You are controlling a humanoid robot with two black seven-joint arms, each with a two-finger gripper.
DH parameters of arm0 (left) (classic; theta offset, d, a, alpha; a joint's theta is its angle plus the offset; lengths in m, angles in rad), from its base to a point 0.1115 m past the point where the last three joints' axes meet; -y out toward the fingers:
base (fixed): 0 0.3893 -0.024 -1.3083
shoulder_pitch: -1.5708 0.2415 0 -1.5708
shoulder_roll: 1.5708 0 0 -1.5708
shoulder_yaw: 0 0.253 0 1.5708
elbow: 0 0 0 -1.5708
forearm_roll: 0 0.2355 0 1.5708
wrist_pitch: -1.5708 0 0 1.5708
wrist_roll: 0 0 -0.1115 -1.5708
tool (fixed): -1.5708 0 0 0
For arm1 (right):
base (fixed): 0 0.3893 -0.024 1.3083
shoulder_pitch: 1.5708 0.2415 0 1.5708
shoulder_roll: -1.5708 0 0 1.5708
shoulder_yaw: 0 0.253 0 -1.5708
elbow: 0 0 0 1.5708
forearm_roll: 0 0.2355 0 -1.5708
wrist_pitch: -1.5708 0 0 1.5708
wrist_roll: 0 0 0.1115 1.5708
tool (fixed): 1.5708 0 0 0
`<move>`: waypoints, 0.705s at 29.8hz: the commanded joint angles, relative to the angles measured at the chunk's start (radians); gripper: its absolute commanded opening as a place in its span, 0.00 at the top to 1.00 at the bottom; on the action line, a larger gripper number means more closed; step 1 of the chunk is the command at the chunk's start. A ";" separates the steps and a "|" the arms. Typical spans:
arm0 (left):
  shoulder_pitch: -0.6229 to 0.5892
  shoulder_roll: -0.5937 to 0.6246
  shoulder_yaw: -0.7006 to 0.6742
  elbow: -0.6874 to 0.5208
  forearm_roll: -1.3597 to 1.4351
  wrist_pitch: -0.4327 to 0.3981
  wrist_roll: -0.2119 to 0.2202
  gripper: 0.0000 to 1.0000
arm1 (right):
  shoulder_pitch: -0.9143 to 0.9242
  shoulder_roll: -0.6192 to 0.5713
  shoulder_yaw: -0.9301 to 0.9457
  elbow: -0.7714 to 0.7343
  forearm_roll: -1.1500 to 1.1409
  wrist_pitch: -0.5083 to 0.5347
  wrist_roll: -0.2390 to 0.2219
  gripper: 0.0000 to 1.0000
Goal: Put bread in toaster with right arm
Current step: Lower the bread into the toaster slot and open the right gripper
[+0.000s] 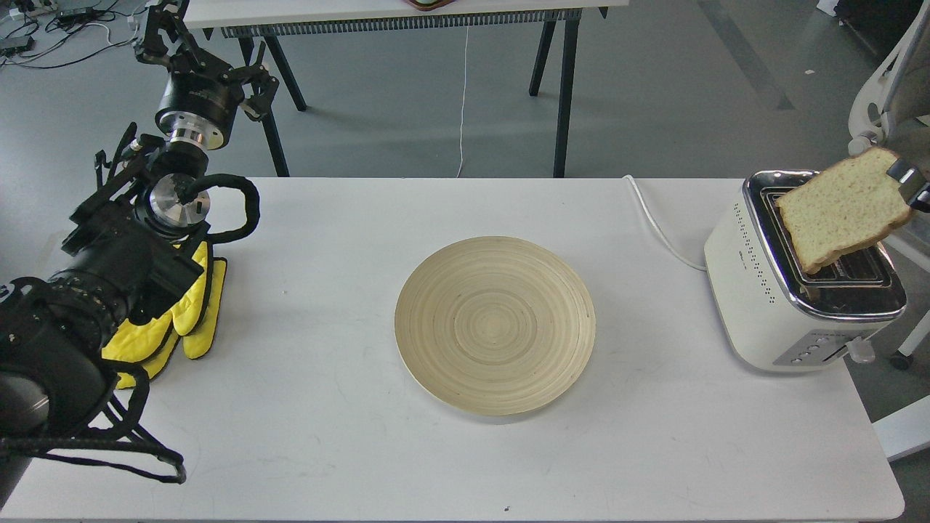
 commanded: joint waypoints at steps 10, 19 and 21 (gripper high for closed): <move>0.000 0.000 -0.001 0.000 0.000 0.000 0.000 0.00 | -0.007 0.027 -0.048 -0.031 -0.034 -0.060 -0.001 0.90; 0.000 0.000 -0.001 0.000 0.000 0.000 0.000 0.00 | -0.008 0.097 -0.034 -0.020 -0.018 -0.083 0.002 0.41; 0.000 0.000 -0.001 0.000 0.000 0.000 0.000 0.00 | -0.008 0.109 -0.011 -0.011 -0.017 -0.085 0.004 0.26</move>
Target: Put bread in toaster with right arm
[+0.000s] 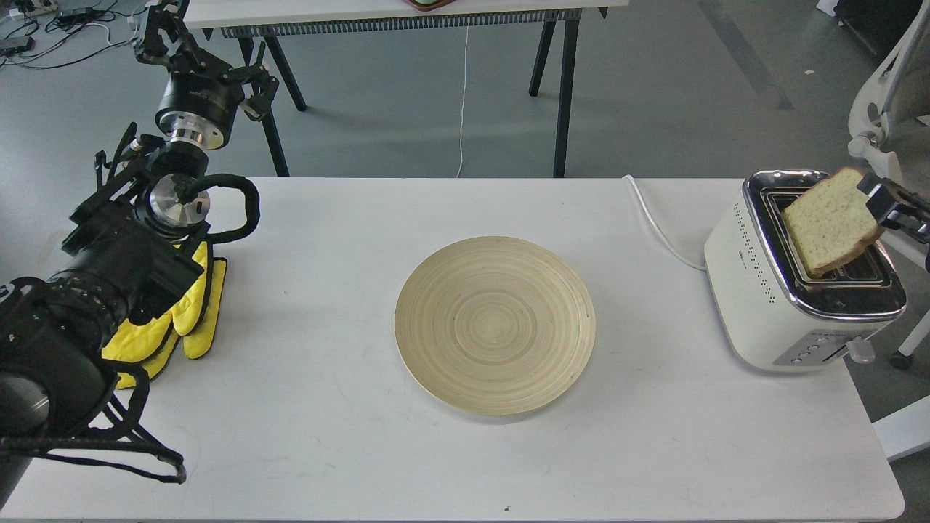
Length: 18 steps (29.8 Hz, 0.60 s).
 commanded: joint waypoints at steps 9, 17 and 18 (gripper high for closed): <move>0.000 0.000 0.000 0.000 0.000 0.000 0.000 0.00 | 0.012 0.063 0.233 0.151 0.158 0.005 0.003 0.01; 0.000 0.000 0.000 0.000 0.000 0.000 0.000 0.00 | 0.008 0.345 0.446 0.052 0.264 -0.001 -0.003 0.01; 0.000 0.000 0.000 0.000 0.000 0.000 0.000 0.00 | 0.008 0.387 0.469 0.020 0.266 0.005 -0.003 0.01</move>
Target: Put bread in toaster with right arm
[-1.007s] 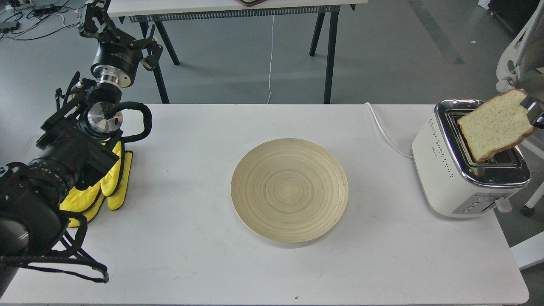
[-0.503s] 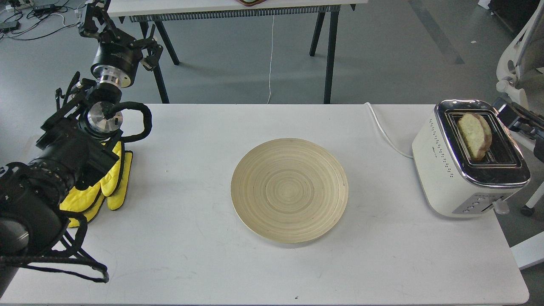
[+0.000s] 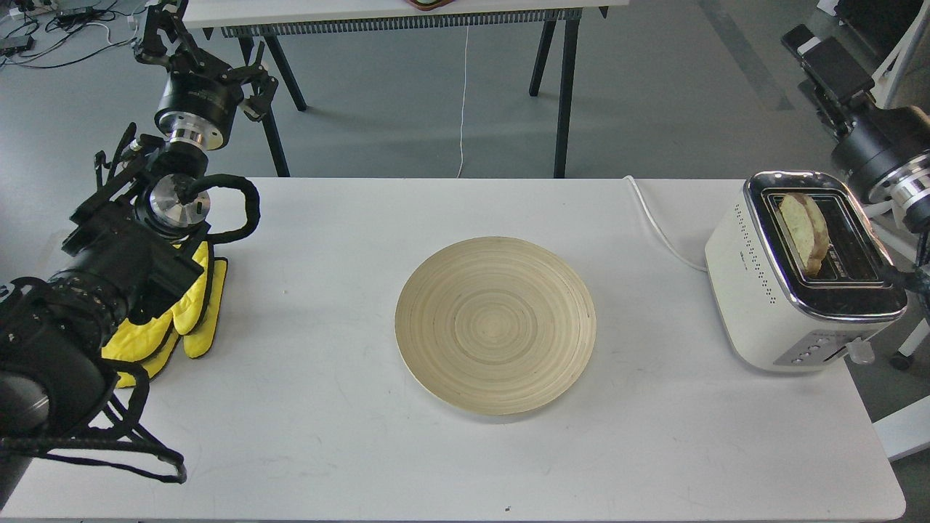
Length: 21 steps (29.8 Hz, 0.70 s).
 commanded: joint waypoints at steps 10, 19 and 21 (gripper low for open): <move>0.000 0.002 -0.002 0.000 0.000 0.000 0.000 0.00 | 0.009 0.396 0.309 -0.383 0.372 0.285 0.002 0.01; -0.002 0.003 -0.002 0.000 0.000 0.000 0.000 0.00 | 0.089 0.505 0.374 -0.670 0.666 0.466 -0.033 0.01; -0.002 0.003 -0.002 0.000 0.000 0.000 0.000 0.00 | 0.101 0.525 0.372 -0.734 0.734 0.537 -0.036 0.01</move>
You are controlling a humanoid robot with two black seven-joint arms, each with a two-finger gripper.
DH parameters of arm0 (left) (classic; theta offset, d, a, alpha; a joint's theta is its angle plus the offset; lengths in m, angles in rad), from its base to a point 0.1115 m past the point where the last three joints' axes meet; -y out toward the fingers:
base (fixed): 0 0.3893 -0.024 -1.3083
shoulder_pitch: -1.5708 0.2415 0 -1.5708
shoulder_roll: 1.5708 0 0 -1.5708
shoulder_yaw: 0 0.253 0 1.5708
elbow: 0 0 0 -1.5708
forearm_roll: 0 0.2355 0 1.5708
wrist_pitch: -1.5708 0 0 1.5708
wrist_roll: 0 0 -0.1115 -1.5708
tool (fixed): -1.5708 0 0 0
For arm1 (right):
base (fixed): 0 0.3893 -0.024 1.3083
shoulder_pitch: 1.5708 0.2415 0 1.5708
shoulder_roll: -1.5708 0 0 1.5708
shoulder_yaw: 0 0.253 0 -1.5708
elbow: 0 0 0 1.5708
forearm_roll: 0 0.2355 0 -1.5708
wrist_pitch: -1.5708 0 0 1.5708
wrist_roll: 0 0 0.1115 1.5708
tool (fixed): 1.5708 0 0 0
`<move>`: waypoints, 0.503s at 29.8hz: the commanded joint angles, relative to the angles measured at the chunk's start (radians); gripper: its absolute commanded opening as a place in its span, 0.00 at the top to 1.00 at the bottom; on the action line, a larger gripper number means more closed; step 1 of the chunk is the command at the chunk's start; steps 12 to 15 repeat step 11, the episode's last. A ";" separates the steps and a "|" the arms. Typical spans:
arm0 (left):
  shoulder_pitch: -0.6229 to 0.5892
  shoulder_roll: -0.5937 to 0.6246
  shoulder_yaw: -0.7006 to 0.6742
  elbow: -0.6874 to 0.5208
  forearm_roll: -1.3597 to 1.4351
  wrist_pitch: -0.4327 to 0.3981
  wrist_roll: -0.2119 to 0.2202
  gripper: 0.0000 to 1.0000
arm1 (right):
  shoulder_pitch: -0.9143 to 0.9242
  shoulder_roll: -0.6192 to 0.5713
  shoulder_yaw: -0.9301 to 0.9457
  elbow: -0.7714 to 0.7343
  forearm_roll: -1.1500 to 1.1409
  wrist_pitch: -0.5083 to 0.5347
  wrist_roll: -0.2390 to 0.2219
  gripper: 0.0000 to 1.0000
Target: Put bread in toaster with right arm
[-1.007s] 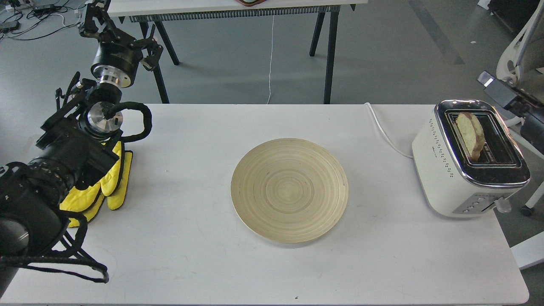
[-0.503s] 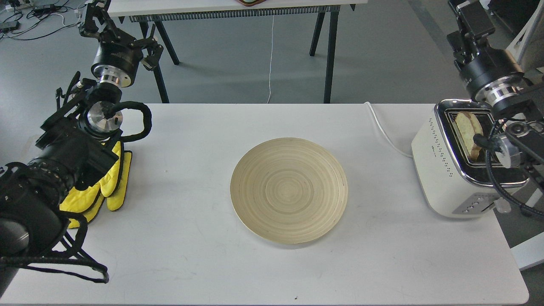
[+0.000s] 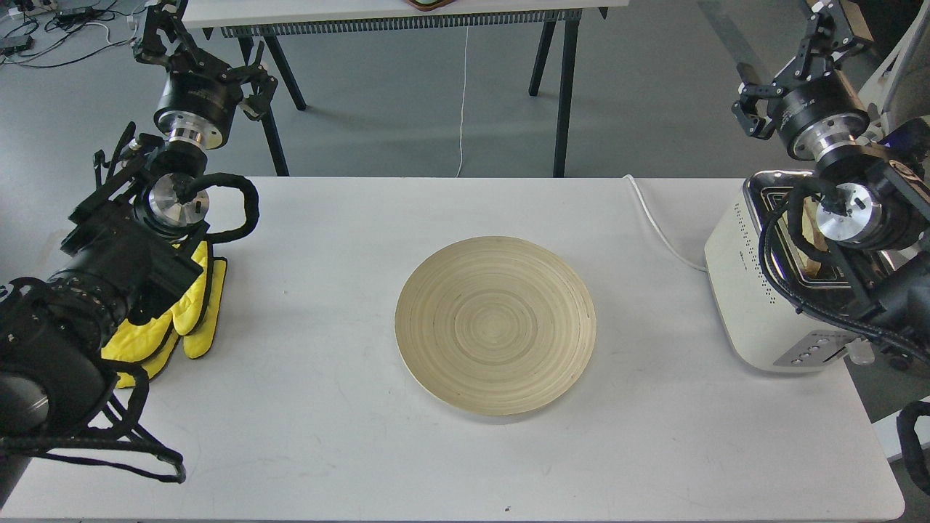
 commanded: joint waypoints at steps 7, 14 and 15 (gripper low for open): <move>-0.001 0.000 -0.003 0.000 0.000 0.000 0.000 0.00 | 0.036 0.051 0.017 -0.150 0.205 0.174 -0.013 0.01; -0.001 0.000 -0.001 0.000 0.000 0.000 0.000 0.00 | 0.050 0.063 -0.002 -0.149 0.207 0.180 -0.012 0.01; -0.001 0.000 -0.001 0.000 0.000 0.000 0.000 0.00 | 0.050 0.063 -0.002 -0.149 0.207 0.180 -0.012 0.01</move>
